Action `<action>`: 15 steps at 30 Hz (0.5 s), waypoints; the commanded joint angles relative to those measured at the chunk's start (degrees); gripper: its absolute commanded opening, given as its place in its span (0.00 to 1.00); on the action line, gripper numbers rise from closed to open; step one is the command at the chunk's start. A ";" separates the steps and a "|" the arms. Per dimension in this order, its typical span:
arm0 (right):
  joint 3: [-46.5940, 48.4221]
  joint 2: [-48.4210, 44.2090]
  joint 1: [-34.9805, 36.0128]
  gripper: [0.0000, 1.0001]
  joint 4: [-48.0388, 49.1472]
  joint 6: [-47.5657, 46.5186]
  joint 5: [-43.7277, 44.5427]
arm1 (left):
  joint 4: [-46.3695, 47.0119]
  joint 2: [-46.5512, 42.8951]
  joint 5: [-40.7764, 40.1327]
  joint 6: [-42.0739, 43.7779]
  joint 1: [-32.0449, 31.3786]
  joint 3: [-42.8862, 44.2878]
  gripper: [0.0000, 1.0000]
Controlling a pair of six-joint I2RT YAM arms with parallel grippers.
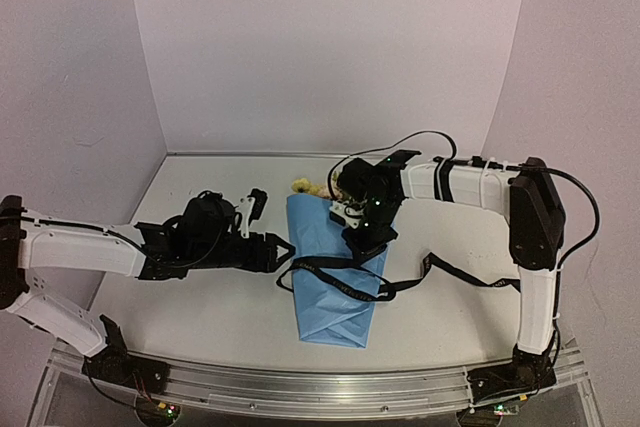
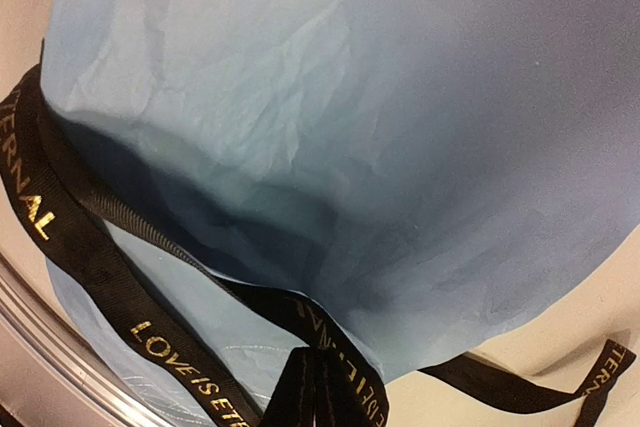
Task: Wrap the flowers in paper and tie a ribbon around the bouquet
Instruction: Cross the ribbon over the folded bouquet.
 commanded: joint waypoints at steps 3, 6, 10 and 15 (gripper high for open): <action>-0.20 -5.27 0.20 0.00 -2.73 5.34 11.89 | -2.38 5.26 3.81 2.91 0.31 5.59 0.64; -3.51 -10.82 0.00 0.00 -3.47 8.29 20.47 | -3.19 7.57 5.51 4.82 0.35 7.31 0.62; -10.33 -18.77 -0.32 0.00 -4.52 12.69 31.57 | -6.60 12.03 6.56 8.02 0.31 11.20 0.57; -20.74 -30.65 -0.37 0.00 -8.01 20.06 45.50 | -10.74 16.37 6.73 11.57 0.30 15.83 0.51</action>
